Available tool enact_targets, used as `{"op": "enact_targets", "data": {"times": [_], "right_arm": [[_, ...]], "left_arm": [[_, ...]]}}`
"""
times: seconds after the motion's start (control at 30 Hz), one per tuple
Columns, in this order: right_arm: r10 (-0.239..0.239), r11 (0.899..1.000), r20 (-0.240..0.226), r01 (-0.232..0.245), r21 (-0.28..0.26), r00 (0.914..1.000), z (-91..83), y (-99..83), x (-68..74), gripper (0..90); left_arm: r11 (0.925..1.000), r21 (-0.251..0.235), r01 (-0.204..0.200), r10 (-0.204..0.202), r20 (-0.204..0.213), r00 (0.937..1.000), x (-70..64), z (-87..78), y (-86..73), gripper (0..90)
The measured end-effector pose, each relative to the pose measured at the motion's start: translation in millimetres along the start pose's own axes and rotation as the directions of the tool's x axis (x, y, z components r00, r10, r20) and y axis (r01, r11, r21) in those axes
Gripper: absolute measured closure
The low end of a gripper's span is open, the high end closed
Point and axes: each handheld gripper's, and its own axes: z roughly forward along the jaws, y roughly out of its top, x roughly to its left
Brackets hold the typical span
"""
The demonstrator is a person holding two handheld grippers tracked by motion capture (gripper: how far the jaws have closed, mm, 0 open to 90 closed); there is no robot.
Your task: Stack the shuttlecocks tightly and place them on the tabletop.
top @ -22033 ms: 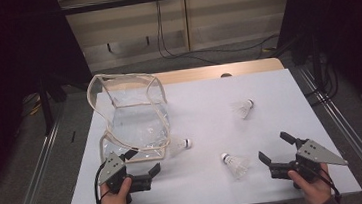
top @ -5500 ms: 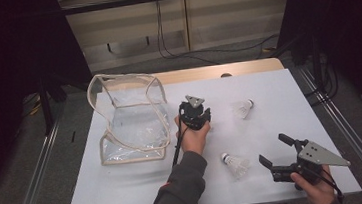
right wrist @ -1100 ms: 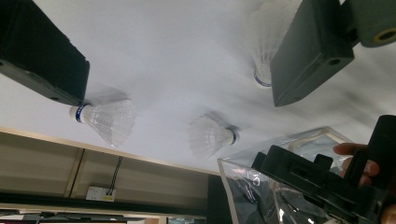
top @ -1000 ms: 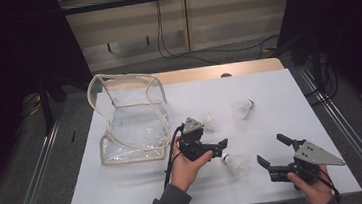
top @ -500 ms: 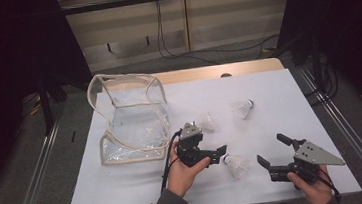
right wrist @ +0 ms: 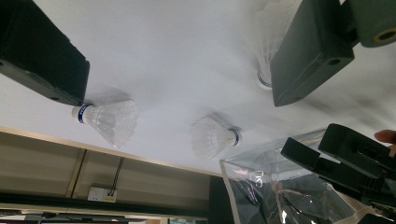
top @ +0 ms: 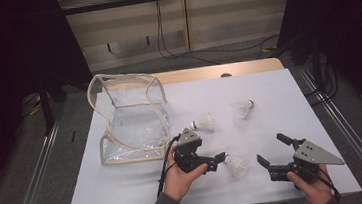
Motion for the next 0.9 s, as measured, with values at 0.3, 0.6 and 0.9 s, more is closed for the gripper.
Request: {"op": "enact_targets", "data": {"times": [0.3,0.6,0.9], "right_arm": [[0.003,1.0,-0.006,-0.003,-0.001,1.0,1.4,0.3,0.0,4.1],[0.006,1.0,-0.008,-0.006,-0.001,1.0,1.6,0.5,-0.2,4.1],[0.008,1.0,-0.009,-0.008,-0.006,0.9999,0.8,0.6,-0.4,4.1]], "left_arm": [[1.0,0.005,0.006,-0.006,0.006,1.0,3.0,-6.6,-5.2,5.2],[0.9999,0.013,-0.001,0.001,0.016,0.9999,5.3,-11.3,-9.6,4.8],[0.9997,0.017,-0.018,0.017,0.041,0.999,6.0,-18.2,-14.1,4.4]]}}
